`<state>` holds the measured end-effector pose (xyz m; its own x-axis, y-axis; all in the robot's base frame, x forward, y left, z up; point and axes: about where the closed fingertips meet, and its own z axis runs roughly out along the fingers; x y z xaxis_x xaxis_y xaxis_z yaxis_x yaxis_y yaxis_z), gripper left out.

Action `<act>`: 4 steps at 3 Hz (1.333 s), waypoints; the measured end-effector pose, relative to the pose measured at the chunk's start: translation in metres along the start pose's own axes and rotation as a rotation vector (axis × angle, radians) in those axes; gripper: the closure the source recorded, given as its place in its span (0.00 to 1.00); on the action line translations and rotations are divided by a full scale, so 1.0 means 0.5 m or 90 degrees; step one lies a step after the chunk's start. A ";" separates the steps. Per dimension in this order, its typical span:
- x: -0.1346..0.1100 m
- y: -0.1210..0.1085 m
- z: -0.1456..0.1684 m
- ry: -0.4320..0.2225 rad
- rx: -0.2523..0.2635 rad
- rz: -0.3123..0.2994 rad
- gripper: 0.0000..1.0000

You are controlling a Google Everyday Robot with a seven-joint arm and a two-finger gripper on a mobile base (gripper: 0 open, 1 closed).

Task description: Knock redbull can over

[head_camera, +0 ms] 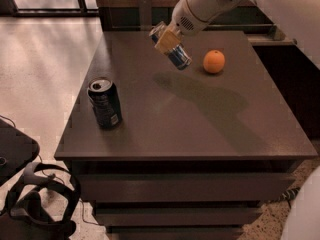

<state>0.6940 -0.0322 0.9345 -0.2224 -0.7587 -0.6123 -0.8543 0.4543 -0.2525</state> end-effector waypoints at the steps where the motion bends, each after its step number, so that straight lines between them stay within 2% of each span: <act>1: 0.040 0.021 0.016 0.074 0.007 -0.006 1.00; 2: 0.072 0.037 0.039 0.135 0.007 -0.014 1.00; 3: 0.095 0.059 0.078 0.184 -0.015 -0.025 1.00; 4: 0.112 0.106 0.144 0.225 -0.069 -0.051 1.00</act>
Offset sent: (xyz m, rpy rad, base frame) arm -0.0207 -0.0136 -0.0700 -0.3199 0.1403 -0.0602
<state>0.6703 -0.0168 0.8328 -0.2846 -0.9129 -0.2926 -0.9163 0.3488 -0.1969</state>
